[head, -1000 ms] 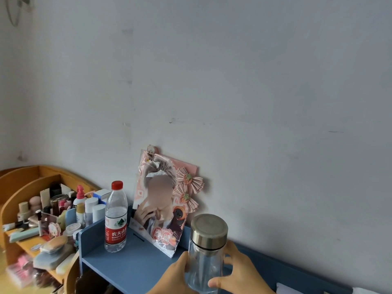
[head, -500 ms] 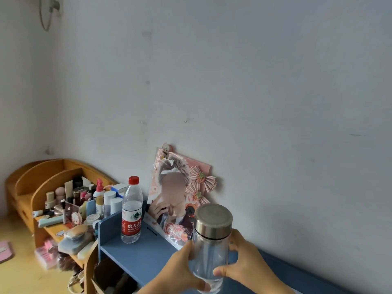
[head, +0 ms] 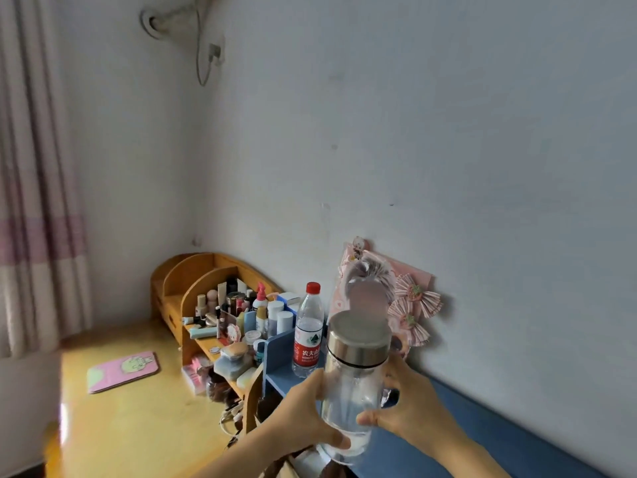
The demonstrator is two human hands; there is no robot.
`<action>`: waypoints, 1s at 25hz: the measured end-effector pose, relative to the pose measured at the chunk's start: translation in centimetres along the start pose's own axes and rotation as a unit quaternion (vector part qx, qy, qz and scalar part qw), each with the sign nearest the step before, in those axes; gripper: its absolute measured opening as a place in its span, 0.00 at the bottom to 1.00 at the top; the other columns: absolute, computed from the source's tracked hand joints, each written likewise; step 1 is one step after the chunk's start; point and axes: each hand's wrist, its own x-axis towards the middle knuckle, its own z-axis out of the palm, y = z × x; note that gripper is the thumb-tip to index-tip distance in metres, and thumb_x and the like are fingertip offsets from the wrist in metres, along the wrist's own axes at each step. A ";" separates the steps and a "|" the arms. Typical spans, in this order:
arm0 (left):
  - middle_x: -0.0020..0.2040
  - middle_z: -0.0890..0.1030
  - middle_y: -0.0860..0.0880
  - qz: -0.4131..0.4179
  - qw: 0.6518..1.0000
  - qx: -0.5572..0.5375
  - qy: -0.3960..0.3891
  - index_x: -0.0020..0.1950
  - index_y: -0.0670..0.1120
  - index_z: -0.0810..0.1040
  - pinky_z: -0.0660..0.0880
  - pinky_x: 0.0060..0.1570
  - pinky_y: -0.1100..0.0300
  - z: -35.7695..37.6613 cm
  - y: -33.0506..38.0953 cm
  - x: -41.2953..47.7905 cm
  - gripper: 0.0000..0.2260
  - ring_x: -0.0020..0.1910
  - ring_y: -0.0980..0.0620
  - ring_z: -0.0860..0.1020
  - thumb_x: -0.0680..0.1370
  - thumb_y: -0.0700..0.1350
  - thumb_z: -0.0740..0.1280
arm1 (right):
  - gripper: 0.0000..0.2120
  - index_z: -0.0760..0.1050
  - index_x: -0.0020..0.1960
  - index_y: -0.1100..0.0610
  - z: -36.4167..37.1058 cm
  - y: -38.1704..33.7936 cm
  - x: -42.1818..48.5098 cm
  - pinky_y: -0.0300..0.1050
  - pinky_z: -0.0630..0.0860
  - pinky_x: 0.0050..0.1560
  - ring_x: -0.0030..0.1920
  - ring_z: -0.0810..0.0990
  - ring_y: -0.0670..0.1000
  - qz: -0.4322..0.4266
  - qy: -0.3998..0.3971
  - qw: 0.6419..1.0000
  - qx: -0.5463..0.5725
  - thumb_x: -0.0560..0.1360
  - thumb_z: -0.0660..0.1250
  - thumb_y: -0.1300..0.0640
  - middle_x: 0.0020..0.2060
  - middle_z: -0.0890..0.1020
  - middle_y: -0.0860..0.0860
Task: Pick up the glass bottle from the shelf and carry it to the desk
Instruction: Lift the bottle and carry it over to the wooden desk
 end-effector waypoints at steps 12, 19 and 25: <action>0.57 0.77 0.56 -0.018 0.993 -0.014 0.115 0.62 0.61 0.68 0.76 0.55 0.67 -13.0 -5.0 -11.1 0.37 0.54 0.68 0.75 0.62 0.36 0.80 | 0.39 0.64 0.59 0.37 12.8 -10.1 5.4 0.42 0.75 0.61 0.55 0.77 0.35 -0.094 -0.125 0.987 0.041 0.55 0.81 0.42 0.54 0.79 0.35; 0.56 0.80 0.61 -0.047 0.986 -0.006 0.157 0.63 0.61 0.69 0.73 0.48 0.74 -21.7 -10.9 -16.2 0.40 0.55 0.66 0.76 0.59 0.37 0.82 | 0.42 0.61 0.62 0.39 21.8 -17.2 7.9 0.28 0.70 0.48 0.53 0.76 0.38 -0.109 -0.140 0.984 0.029 0.56 0.82 0.43 0.52 0.72 0.31; 0.58 0.80 0.57 -0.041 0.990 0.013 0.138 0.65 0.59 0.68 0.74 0.53 0.69 -29.8 -15.4 -18.2 0.42 0.58 0.60 0.76 0.58 0.38 0.82 | 0.39 0.62 0.58 0.36 29.3 -21.8 9.9 0.28 0.69 0.44 0.49 0.75 0.32 -0.079 -0.121 0.988 0.063 0.55 0.82 0.47 0.52 0.77 0.35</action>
